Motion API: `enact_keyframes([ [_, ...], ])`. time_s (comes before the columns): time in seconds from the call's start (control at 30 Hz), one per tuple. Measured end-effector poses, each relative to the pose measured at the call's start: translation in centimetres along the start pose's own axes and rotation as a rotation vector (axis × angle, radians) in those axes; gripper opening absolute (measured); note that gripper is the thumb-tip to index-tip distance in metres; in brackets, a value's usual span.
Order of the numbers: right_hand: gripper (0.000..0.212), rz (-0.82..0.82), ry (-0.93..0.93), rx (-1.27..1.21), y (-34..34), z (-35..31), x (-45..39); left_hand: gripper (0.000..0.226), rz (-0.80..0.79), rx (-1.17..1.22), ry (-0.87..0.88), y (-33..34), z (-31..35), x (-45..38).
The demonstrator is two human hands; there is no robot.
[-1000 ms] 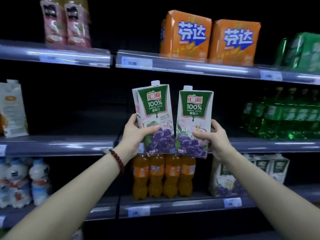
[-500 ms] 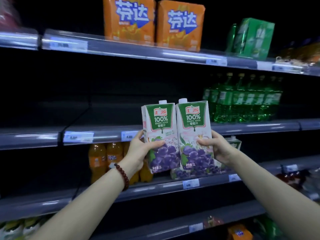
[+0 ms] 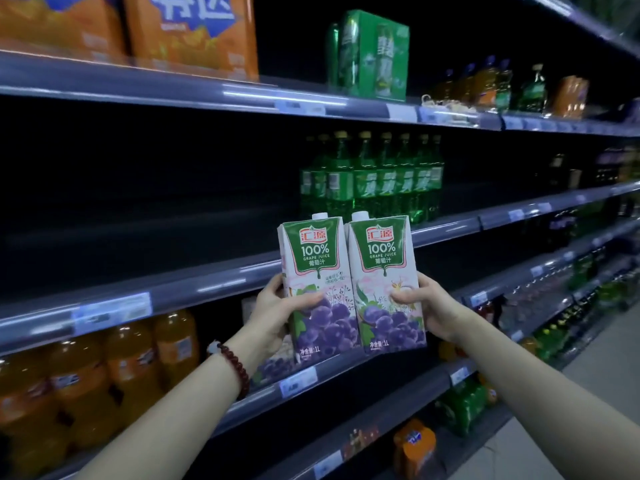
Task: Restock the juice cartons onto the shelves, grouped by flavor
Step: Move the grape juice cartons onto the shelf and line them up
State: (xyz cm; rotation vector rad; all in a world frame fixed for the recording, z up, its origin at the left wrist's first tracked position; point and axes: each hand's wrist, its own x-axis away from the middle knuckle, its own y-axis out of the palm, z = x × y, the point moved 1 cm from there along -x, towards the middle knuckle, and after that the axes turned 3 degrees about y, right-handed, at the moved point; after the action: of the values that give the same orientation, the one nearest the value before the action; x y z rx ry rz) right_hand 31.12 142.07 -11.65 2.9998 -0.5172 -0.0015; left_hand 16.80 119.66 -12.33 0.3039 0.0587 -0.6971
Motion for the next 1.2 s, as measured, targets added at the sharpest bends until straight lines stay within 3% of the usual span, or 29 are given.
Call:
enact_keyframes([
  [0.2, 0.080, -0.031, 0.021, 0.042, -9.3, -1.4, -2.0, 0.080, 0.014, 0.021, -0.021, 7.9, -3.3, -4.0],
  [0.37, 0.075, -0.074, 0.067, 0.090, -15.5, -2.1, -3.3, 0.068, 0.061, 0.043, -0.041, 13.0, -5.5, -6.3],
  [0.5, 0.073, -0.086, 0.085, 0.078, -18.7, -2.1, -3.9, 0.105, 0.079, 0.048, -0.071, 15.7, -6.2, -7.4],
  [0.63, 0.074, -0.100, 0.082, 0.059, -20.5, -1.6, -3.7, 0.068, 0.055, 0.028, -0.084, 17.1, -7.0, -8.0],
  [0.8, 0.072, -0.090, 0.069, 0.026, -22.8, -0.7, -3.1, 0.063, 0.044, -0.010, -0.086, 18.8, -8.2, -8.3],
  [1.2, 0.066, -0.198, 0.180, 0.069, -31.0, 0.7, -7.8, 0.123, 0.075, 0.037, -0.192, 24.0, -13.4, -12.7],
])
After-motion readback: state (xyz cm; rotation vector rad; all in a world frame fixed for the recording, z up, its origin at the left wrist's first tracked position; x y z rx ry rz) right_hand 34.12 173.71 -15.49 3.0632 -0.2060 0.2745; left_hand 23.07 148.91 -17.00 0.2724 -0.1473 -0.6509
